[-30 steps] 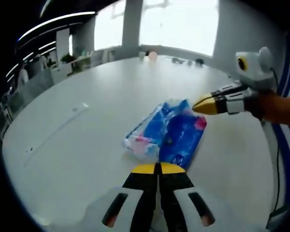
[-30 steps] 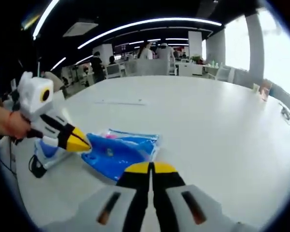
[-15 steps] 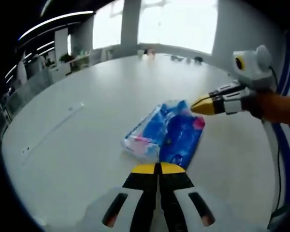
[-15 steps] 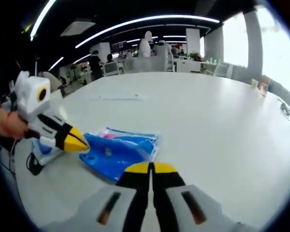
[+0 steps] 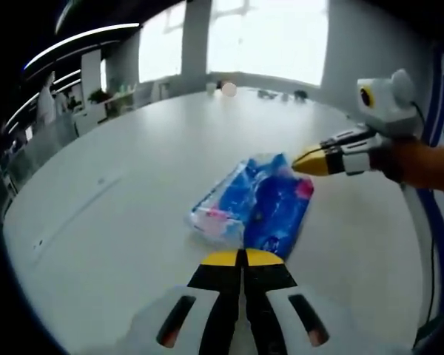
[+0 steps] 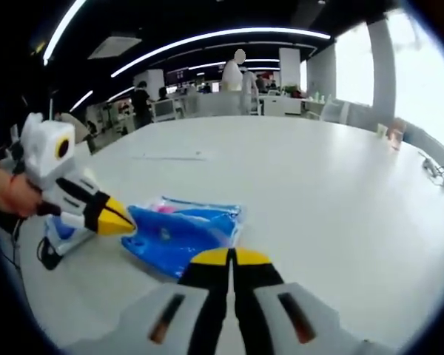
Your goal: Arrange the tabletop items into an orderly group along one side of the table until the central work area is clear of visible clutter.
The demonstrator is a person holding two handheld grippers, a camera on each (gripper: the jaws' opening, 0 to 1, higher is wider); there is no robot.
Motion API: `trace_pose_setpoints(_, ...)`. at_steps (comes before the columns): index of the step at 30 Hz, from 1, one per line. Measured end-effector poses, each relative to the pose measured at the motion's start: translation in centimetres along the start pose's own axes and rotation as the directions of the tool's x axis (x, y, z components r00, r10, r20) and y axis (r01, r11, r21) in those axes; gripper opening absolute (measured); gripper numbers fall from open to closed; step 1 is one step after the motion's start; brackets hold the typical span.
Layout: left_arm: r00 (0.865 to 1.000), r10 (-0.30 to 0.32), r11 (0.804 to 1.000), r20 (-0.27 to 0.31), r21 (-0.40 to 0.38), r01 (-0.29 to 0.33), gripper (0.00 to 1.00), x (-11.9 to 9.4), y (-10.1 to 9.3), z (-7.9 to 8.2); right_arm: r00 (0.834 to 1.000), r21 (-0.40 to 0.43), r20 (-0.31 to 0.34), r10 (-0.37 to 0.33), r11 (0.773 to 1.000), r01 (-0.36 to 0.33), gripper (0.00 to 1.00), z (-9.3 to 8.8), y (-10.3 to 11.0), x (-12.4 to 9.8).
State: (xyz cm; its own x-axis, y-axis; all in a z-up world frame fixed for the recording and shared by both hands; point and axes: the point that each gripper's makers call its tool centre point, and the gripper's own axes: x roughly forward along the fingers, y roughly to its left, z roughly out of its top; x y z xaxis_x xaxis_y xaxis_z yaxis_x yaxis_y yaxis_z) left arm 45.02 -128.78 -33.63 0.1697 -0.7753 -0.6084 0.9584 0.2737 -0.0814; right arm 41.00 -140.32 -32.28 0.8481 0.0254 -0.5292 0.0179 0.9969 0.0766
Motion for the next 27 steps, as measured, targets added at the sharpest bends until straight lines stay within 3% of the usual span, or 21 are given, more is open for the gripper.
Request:
trace_pose_setpoints(11,1.0,-0.014,1.0,-0.012,0.006,0.014,0.0,1.1,-0.7,-0.2,1.0,0.023,-0.011,-0.021,1.0,0.021,0.0,-1.2,-1.3,-0.1)
trace_pose_setpoints(27,1.0,-0.017,1.0,-0.023,0.005,0.017,0.0,1.4,-0.9,-0.8,0.999,0.04,-0.032,-0.015,0.999,0.017,0.0,-2.2,-1.0,0.0)
